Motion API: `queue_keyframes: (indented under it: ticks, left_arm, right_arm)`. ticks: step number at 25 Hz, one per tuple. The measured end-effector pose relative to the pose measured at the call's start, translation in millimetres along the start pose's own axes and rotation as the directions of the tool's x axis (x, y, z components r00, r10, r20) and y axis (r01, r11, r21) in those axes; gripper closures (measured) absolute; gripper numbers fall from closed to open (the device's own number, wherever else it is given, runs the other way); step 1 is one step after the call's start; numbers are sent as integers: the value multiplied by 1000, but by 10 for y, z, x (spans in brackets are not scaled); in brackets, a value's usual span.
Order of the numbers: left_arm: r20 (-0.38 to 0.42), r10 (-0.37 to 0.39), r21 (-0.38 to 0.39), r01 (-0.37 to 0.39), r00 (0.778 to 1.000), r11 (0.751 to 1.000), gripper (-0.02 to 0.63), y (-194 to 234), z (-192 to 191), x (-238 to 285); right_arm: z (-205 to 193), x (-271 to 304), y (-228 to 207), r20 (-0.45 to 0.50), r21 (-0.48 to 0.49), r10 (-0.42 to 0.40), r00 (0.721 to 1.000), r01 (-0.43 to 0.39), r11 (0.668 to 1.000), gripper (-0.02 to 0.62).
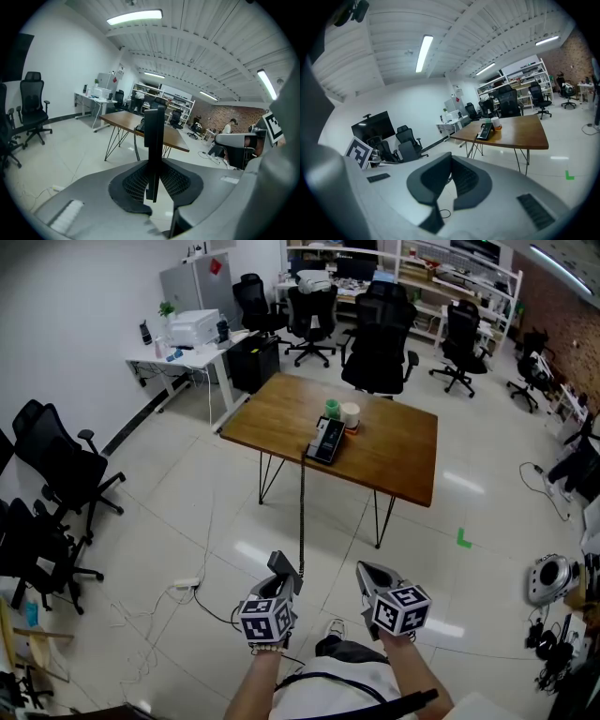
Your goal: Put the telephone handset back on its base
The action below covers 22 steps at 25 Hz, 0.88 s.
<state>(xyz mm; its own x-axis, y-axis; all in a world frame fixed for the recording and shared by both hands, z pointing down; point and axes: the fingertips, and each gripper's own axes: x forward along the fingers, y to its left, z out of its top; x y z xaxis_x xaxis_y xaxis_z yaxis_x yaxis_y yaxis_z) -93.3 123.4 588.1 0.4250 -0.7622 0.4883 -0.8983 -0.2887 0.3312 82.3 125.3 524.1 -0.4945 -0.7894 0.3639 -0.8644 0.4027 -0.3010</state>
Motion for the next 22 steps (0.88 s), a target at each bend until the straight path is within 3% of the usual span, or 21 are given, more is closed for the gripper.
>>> queue_keyframes:
  ticks: [9,22]
  left_arm:
    - [-6,37,-14,-38,999,999,532,55,225,386]
    - [-28,99,-30,-100,995,995,532,-5,377,826]
  right_arm:
    - [245,266,-370,-20,7,9,1000,-9,1000,586]
    - [447,602,-858,-25,31,82,996,-81,996,586]
